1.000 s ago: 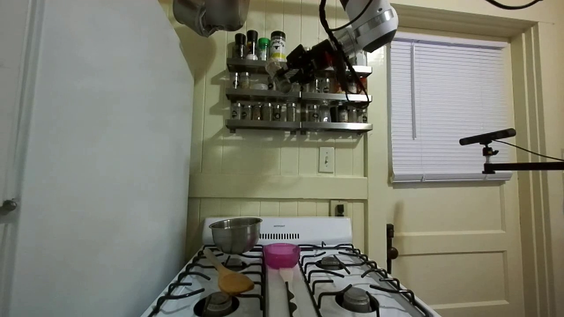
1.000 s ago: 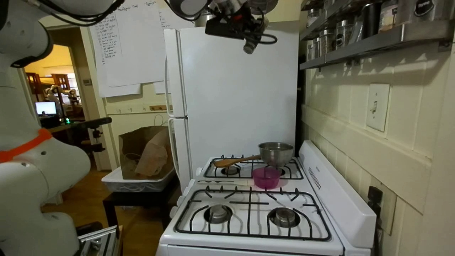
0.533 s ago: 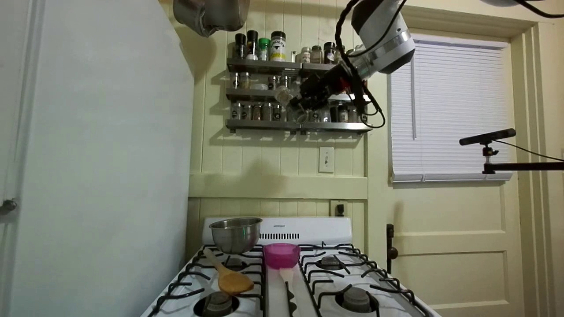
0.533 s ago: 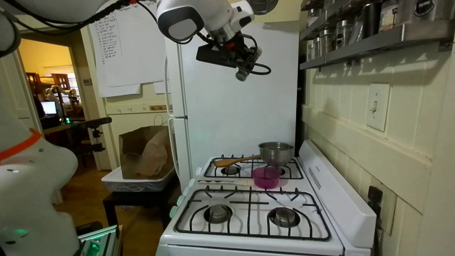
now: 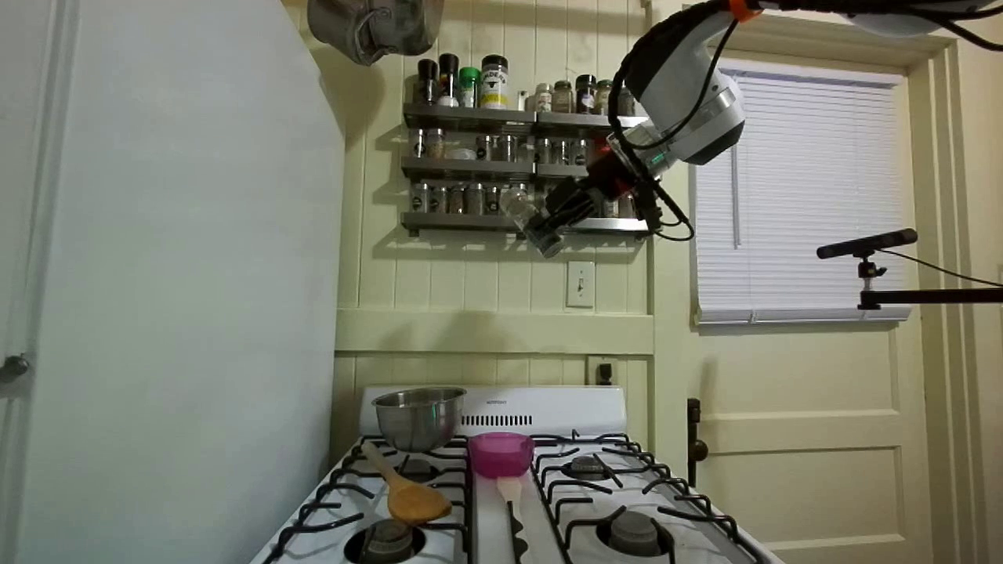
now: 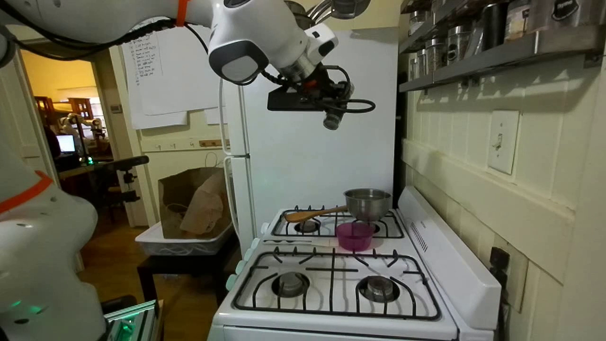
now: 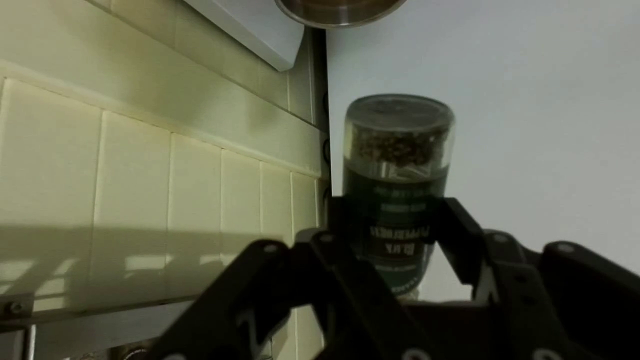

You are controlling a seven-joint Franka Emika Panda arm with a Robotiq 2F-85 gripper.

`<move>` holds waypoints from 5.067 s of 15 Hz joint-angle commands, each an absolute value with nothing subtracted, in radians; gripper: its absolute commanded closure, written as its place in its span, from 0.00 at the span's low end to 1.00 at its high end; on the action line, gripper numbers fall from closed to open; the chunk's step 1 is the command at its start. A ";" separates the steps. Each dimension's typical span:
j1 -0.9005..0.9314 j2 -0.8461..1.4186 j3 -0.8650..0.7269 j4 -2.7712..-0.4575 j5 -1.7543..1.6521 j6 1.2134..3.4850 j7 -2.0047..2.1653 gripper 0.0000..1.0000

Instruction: Put one glass jar from the topmost shelf in the purple bowl.

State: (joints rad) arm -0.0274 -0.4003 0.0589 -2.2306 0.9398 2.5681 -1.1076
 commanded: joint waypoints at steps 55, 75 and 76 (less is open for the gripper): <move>0.045 0.324 -0.156 -2.121 2.127 2.398 -2.625 0.75; -0.012 0.465 -0.142 -2.047 2.032 2.180 -2.627 0.75; -0.011 0.463 -0.142 -2.044 2.022 2.182 -2.618 0.75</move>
State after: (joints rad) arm 0.0001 0.4491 -0.1493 -2.0622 2.0660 2.1998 -2.6580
